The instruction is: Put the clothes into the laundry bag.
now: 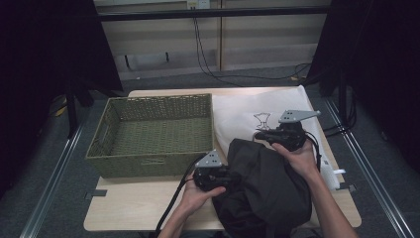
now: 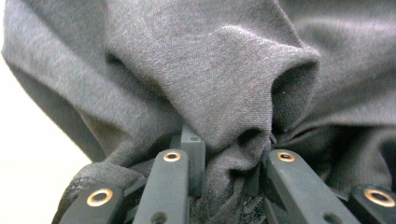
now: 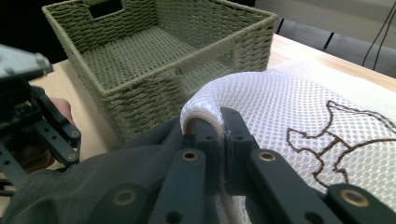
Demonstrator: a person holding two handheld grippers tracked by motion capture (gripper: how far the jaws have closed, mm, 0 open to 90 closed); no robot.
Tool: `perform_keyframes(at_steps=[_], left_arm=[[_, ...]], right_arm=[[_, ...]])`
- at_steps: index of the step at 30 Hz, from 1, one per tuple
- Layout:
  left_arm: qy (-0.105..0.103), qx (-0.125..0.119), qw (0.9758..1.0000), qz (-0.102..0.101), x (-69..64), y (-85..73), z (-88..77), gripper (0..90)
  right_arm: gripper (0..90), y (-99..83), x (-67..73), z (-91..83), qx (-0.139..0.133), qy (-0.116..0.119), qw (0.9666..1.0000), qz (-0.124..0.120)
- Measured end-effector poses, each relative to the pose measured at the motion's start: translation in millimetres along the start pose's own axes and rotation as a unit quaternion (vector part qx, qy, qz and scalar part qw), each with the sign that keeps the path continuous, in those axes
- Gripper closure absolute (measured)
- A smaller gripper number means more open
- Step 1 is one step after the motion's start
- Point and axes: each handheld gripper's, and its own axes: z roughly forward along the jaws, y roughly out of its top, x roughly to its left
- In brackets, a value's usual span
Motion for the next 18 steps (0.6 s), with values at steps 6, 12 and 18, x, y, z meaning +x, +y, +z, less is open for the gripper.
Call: perform_keyframes(at_steps=[6,12,18], left_arm=[[-0.033,-0.035,0.9985,0.025,-16.7,40.7,10.4,76.5],[-0.014,-0.017,0.9994,0.026,-18.3,50.9,40.9,76.4],[0.031,0.008,0.9989,-0.034,3.4,39.9,64.8,76.3]], right_arm=[[87.4,0.7,5.9,7.6,-0.002,0.008,1.0,0.002],[87.5,-2.1,7.2,13.8,-0.002,0.012,0.9998,0.014],[87.5,-0.1,13.3,18.1,0.011,0.011,0.9998,0.008]])
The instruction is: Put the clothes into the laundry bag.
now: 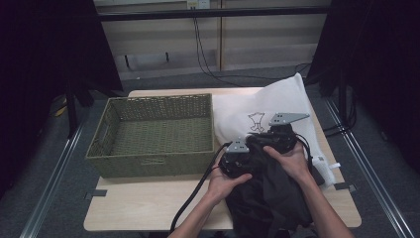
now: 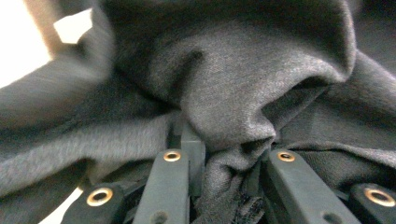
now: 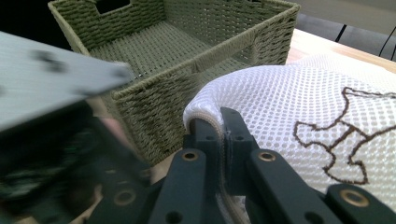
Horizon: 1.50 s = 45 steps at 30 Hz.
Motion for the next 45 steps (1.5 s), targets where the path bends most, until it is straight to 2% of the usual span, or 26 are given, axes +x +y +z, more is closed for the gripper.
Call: perform_keyframes(at_steps=[1,2,7,9,10,11,14,16,19,21,23,25,26,29,30,34,35,36,38,39,40,41,42,43,44,45], left_arm=[[0.0,0.0,1.0,0.0,0.0,0.0,0.0,76.3],[0.011,0.001,0.9998,-0.017,5.6,-1.7,3.4,76.3],[0.022,0.0,0.9994,-0.028,12.3,-2.1,5.3,76.1],[0.038,-0.002,0.9989,-0.028,12.4,1.1,3.4,76.1],[0.038,-0.002,0.9989,-0.028,12.4,1.1,3.4,76.1],[0.043,-0.01,0.9983,-0.039,14.4,2.3,2.1,76.1],[0.057,-0.016,0.9971,-0.049,16.4,4.1,-1.0,76.1],[0.057,-0.015,0.997,-0.049,15.8,5.1,-1.0,76.0],[0.058,-0.006,0.9979,-0.028,8.3,7.1,0.2,75.8],[0.056,-0.003,0.9979,-0.033,9.7,4.1,2.2,74.9],[0.058,-0.001,0.9977,-0.035,10.5,1.8,4.4,72.2],[0.055,0.007,0.9981,-0.027,10.7,-2.5,5.6,67.4],[0.047,-0.004,0.9983,-0.036,9.5,-7.3,0.7,62.7],[0.038,-0.012,0.9984,-0.038,7.4,-11.6,-7.4,51.4],[0.036,-0.019,0.9983,-0.041,3.0,-14.6,-16.2,47.8],[0.041,-0.028,0.9983,-0.03,-6.0,-18.6,-29.5,38.6],[0.036,-0.043,0.9982,-0.02,-11.2,-21.7,-41.2,39.0],[0.036,-0.043,0.9982,-0.02,-11.2,-21.7,-41.2,39.1],[0.029,-0.058,0.9979,-0.004,-18.4,-22.5,-55.5,39.2],[0.021,-0.064,0.9977,0.005,-22.2,-21.5,-60.2,42.5],[-0.002,-0.075,0.9967,0.032,-29.4,-18.9,-64.2,46.1],[-0.002,-0.075,0.9967,0.032,-29.4,-18.9,-64.2,46.7],[-0.029,-0.076,0.9952,0.055,-36.9,-16.0,-58.3,45.5],[-0.029,-0.076,0.9952,0.055,-36.9,-16.0,-58.3,43.2],[-0.048,-0.065,0.9941,0.073,-40.1,-16.3,-41.3,39.4],[-0.054,-0.054,0.9943,0.074,-39.5,-17.9,-28.9,35.3]], right_arm=[[87.5,0.0,0.0,0.0,0.0,0.0,1.0,0.0],[87.5,0.0,0.3,-1.1,0.001,0.0,1.0,0.001],[87.6,-0.9,3.7,-4.6,0.011,-0.004,0.9999,-0.003],[87.6,-0.3,7.0,-8.6,0.013,-0.007,0.9999,-0.006],[87.6,0.4,8.2,-10.9,0.014,-0.012,0.9998,-0.006],[87.6,1.0,9.1,-13.5,0.013,-0.014,0.9998,-0.007],[87.6,-0.7,11.4,-22.2,0.016,-0.017,0.9997,-0.009],[87.6,-2.2,12.3,-25.0,0.018,-0.02,0.9996,-0.008],[87.6,-9.5,13.0,-32.9,0.018,-0.015,0.9997,-0.007],[87.5,-11.8,12.6,-33.4,0.022,-0.016,0.9996,-0.006],[87.5,-14.1,12.3,-32.1,0.026,-0.017,0.9995,-0.005],[87.5,-22.7,8.7,-25.9,0.037,-0.014,0.9992,0.0],[87.5,-24.6,7.1,-24.2,0.036,-0.011,0.9993,0.004],[87.5,-26.2,4.4,-22.2,0.034,-0.01,0.9993,0.008],[87.5,-26.8,3.9,-21.1,0.032,-0.011,0.9994,0.008],[87.5,-27.5,3.3,-21.1,0.035,-0.015,0.9992,0.011],[87.5,-27.9,2.8,-21.2,0.034,-0.017,0.9992,0.01],[87.5,-28.2,2.3,-21.3,0.033,-0.019,0.9992,0.009],[87.5,-28.4,1.7,-21.0,0.032,-0.018,0.9993,0.011],[87.5,-28.4,1.7,-20.6,0.033,-0.019,0.9992,0.011],[87.5,-28.3,2.3,-18.7,0.034,-0.02,0.9991,0.012],[87.5,-28.3,2.5,-18.1,0.036,-0.02,0.9991,0.011],[87.5,-28.1,3.0,-17.2,0.035,-0.02,0.9991,0.01],[87.5,-28.1,3.0,-17.2,0.035,-0.02,0.9991,0.01],[87.5,-27.6,4.3,-15.9,0.036,-0.02,0.9991,0.011],[87.5,-27.4,4.5,-15.9,0.037,-0.021,0.999,0.011]])
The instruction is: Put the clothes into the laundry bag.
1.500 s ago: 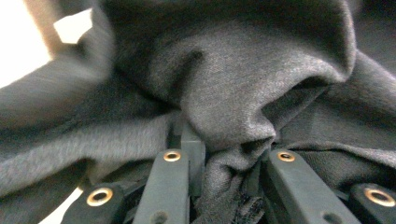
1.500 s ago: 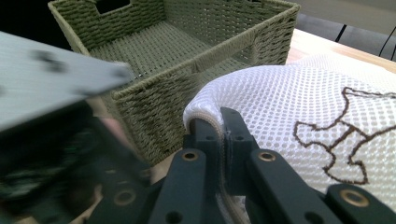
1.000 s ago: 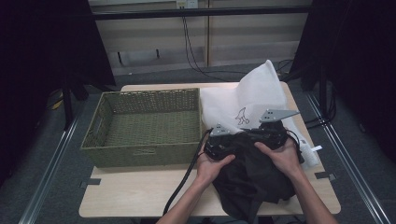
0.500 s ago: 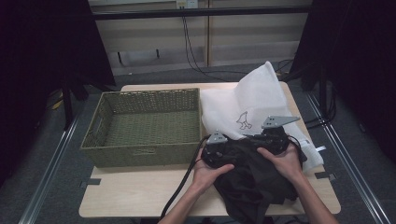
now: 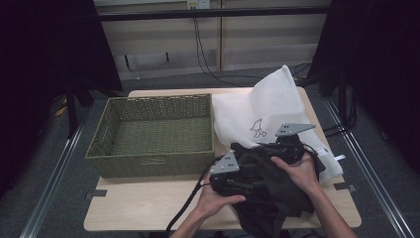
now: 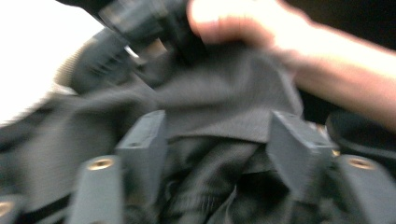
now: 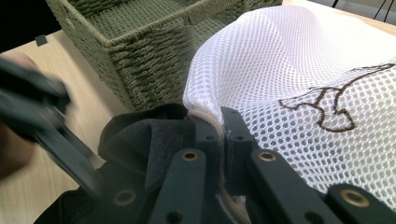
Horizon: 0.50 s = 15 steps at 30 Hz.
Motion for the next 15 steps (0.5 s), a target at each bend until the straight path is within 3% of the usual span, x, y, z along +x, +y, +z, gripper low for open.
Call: perform_keyframes(at_steps=[1,2,3,4,5,6,7,8,9,11,13,15], left_arm=[[0.0,0.0,1.0,0.0,0.0,0.0,0.0,29.4],[0.012,0.042,0.999,-0.005,5.0,-10.0,24.1,26.3],[0.018,0.066,0.9977,0.001,7.8,-16.4,33.4,27.1],[0.018,0.066,0.9977,0.001,7.8,-16.4,33.4,27.5],[0.041,0.089,0.9949,0.025,8.4,-27.9,42.5,35.2],[0.041,0.089,0.9949,0.025,8.4,-27.9,42.5,42.8],[0.06,0.09,0.9934,0.038,7.2,-30.7,42.7,42.8],[0.061,0.099,0.9924,0.04,9.1,-30.2,42.2,49.5],[0.065,0.107,0.9912,0.042,9.6,-28.1,42.9,63.9],[0.06,0.112,0.9912,0.037,10.7,-29.2,44.8,74.8],[0.059,0.112,0.9915,0.03,11.4,-29.9,44.4,78.5],[0.049,0.11,0.9925,0.02,14.8,-32.7,41.8,80.6]], right_arm=[[87.5,0.1,0.1,-0.2,0.0,-0.001,1.0,0.001],[87.5,-0.1,-0.6,-0.7,-0.001,0.001,1.0,0.0],[87.4,-0.2,-1.0,-1.1,-0.002,-0.001,1.0,0.0],[87.4,-0.2,-1.0,-1.1,-0.002,-0.001,1.0,0.0],[87.3,-0.7,-1.2,-1.2,0.0,-0.001,1.0,-0.002],[87.1,-1.0,-1.4,-1.0,0.001,0.0,1.0,-0.004],[87.1,-1.0,-1.4,-1.0,0.001,0.0,1.0,-0.004],[86.9,-1.4,-1.6,-0.9,0.003,0.0,1.0,-0.002],[84.4,-1.1,-2.5,-1.3,0.002,-0.002,1.0,-0.001],[75.7,0.1,-3.3,-2.9,-0.002,-0.006,1.0,0.002],[71.1,0.7,-3.7,-4.5,-0.001,-0.011,0.9999,0.004],[56.7,1.6,-8.2,-12.4,-0.006,-0.025,0.9996,0.009]])
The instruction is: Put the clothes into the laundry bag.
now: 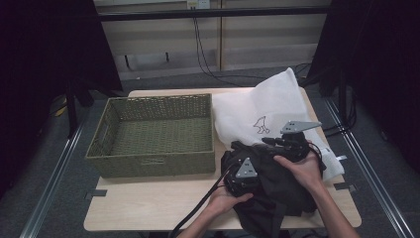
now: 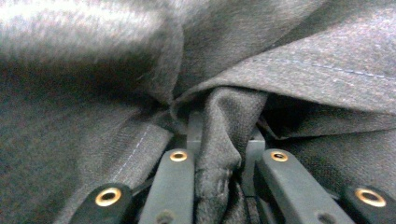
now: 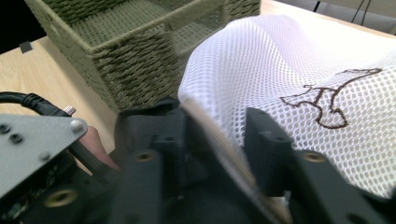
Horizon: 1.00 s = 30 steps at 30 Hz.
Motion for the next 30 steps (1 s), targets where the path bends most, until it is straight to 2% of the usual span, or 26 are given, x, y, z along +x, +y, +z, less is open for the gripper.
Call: perform_keyframes(at_steps=[1,2,4,5,6,7,8,11,12,13,14,16,17,18,22,23,25,27,28,29,30], left_arm=[[0.0,0.0,1.0,0.0,0.0,0.0,0.0,80.8],[-0.002,-0.007,0.9999,-0.008,0.3,-0.8,0.5,80.8],[-0.006,-0.001,1.0,-0.007,2.7,-0.9,-0.9,81.3],[-0.006,-0.001,1.0,-0.007,2.7,-0.9,-0.9,81.3],[-0.005,-0.002,1.0,-0.007,3.6,-1.4,-1.2,81.4],[-0.005,-0.002,1.0,-0.007,3.6,-1.4,-1.2,81.3],[-0.006,-0.004,0.9999,-0.008,5.1,-1.9,-2.3,81.4],[-0.004,-0.005,0.9999,-0.013,6.9,-3.1,-3.5,81.4],[-0.001,-0.002,0.9999,-0.012,8.2,-3.3,-5.3,81.4],[-0.001,-0.002,0.9999,-0.012,8.2,-3.3,-5.3,81.4],[0.001,-0.004,0.9999,-0.015,9.5,-3.8,-6.2,81.4],[0.0,-0.002,0.9999,-0.015,11.0,-3.9,-6.9,81.4],[0.003,0.001,0.9999,-0.014,11.9,-4.1,-7.9,81.4],[0.003,-0.001,0.9999,-0.015,12.5,-4.9,-8.7,81.4],[0.006,-0.002,0.9998,-0.017,13.7,-5.9,-10.5,81.3],[0.009,-0.001,0.9999,-0.014,12.9,-5.5,-10.9,81.4],[0.011,0.002,0.9998,-0.015,13.1,-5.4,-11.9,81.3],[0.005,-0.003,0.9996,-0.027,15.1,-6.2,-12.6,81.4],[0.005,0.001,0.9996,-0.027,16.2,-6.0,-13.9,81.4],[0.007,0.0,0.9996,-0.029,16.7,-5.9,-14.7,81.4],[0.007,-0.002,0.9994,-0.033,17.1,-5.9,-15.2,81.4]], right_arm=[[56.7,0.0,0.0,0.0,0.0,0.0,1.0,0.0],[54.4,0.1,-1.5,-2.4,-0.002,-0.005,1.0,0.003],[47.2,-0.7,-9.5,-15.9,-0.009,-0.018,0.9998,0.006],[47.2,-0.7,-9.5,-15.9,-0.009,-0.018,0.9998,0.006],[45.5,-3.2,-16.1,-27.7,-0.018,-0.027,0.9994,0.014],[45.5,-3.2,-16.1,-27.7,-0.018,-0.027,0.9994,0.014],[47.7,-7.3,-23.9,-40.1,-0.024,-0.038,0.9987,0.024],[49.8,-12.4,-31.7,-49.5,-0.025,-0.047,0.9982,0.028],[51.7,-19.4,-41.8,-57.6,-0.017,-0.071,0.9968,0.032],[51.7,-19.4,-41.8,-57.6,-0.017,-0.071,0.9968,0.032],[53.5,-27.9,-54.0,-63.3,-0.006,-0.086,0.9956,0.037],[53.5,-34.5,-62.5,-64.4,0.004,-0.105,0.9935,0.042],[53.5,-34.5,-62.5,-64.4,0.004,-0.105,0.9935,0.042],[52.4,-41.8,-70.6,-60.5,0.018,-0.117,0.992,0.044],[51.4,-47.8,-79.7,-50.6,0.032,-0.121,0.991,0.049],[53.3,-50.8,-85.6,-40.6,0.042,-0.132,0.9892,0.048],[62.2,-53.4,-91.3,-35.1,0.04,-0.127,0.9894,0.058],[80.9,-55.9,-93.7,-33.3,0.037,-0.125,0.9894,0.064],[87.1,-56.8,-92.8,-34.5,0.031,-0.121,0.9902,0.063],[87.7,-57.2,-90.6,-37.2,0.024,-0.117,0.9908,0.065],[87.9,-57.3,-88.3,-40.6,0.014,-0.103,0.9923,0.067]])
